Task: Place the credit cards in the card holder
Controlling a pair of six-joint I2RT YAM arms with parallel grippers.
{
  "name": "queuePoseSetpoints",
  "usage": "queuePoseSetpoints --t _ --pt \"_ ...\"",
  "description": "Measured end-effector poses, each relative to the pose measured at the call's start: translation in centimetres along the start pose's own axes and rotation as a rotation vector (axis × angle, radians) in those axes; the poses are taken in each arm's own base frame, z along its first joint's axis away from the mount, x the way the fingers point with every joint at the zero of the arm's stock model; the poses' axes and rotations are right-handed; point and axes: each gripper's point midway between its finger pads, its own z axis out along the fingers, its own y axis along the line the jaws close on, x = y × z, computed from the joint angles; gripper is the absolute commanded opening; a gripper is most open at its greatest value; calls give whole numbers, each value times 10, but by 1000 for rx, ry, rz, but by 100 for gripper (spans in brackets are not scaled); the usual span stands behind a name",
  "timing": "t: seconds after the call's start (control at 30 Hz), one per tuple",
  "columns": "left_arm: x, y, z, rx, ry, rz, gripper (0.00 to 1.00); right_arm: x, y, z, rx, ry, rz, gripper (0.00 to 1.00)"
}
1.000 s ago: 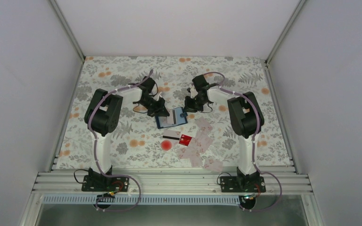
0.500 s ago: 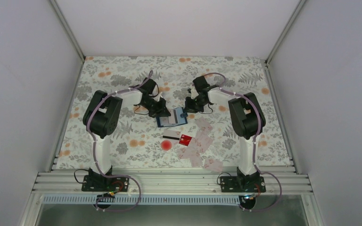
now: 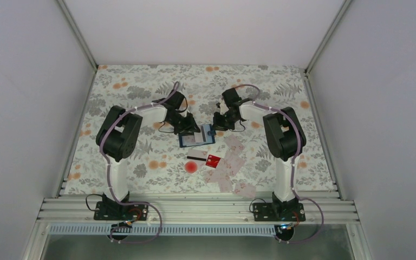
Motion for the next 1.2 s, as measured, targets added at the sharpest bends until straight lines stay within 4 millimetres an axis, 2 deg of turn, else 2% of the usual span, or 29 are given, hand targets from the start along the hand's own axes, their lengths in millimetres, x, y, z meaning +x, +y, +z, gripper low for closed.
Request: queuePoseSetpoints --t 0.63,0.9,1.2 --pt "-4 -16 18 -154 34 46 41 2 0 -1 0 2 3 4" --pt "-4 -21 21 -205 54 72 52 2 0 -1 -2 3 2 4" --pt "-5 -26 21 -238 55 123 69 5 0 -2 0 12 4 4"
